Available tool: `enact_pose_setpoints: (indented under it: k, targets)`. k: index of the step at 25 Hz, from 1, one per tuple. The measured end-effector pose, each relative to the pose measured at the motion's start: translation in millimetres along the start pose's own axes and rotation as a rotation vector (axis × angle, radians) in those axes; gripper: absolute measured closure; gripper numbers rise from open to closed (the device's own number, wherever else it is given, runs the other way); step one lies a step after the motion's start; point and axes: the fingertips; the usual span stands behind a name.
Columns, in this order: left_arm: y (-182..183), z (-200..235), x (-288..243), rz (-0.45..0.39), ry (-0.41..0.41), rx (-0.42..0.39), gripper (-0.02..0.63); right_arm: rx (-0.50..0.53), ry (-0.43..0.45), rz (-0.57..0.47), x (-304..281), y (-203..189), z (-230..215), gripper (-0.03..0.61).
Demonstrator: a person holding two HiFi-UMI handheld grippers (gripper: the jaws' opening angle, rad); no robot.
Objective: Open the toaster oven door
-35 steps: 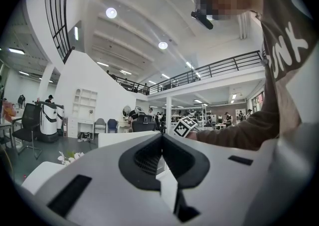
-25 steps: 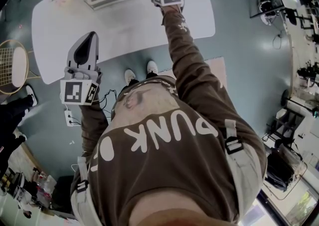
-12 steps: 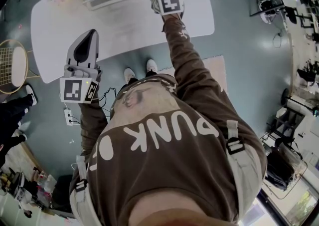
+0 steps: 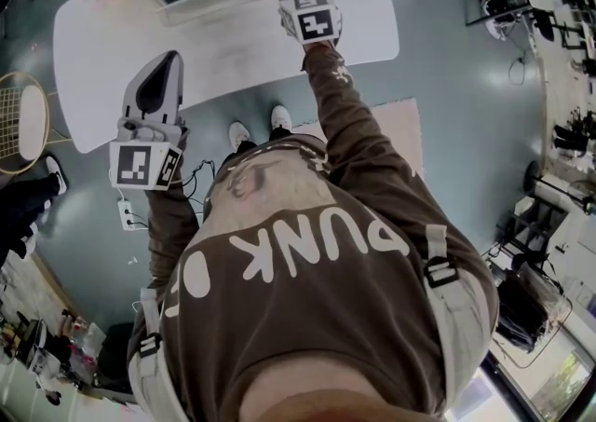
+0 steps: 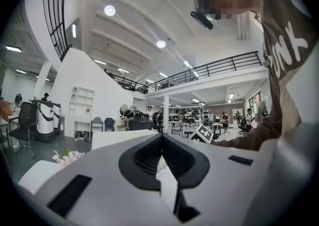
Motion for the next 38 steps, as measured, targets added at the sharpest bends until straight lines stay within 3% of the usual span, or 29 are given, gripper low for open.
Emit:
enact_pose_setpoints:
  k: [38]
  targets:
    - [-12.6,-6.7,-4.6,0.027,-0.025,0.000,0.611,0.088,-0.044,-0.024,23.0,-87.3,29.4,0.483]
Point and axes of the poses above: the fingertips, and each gripper's own axes: x backward along the fingers, z to its left, y out of its top
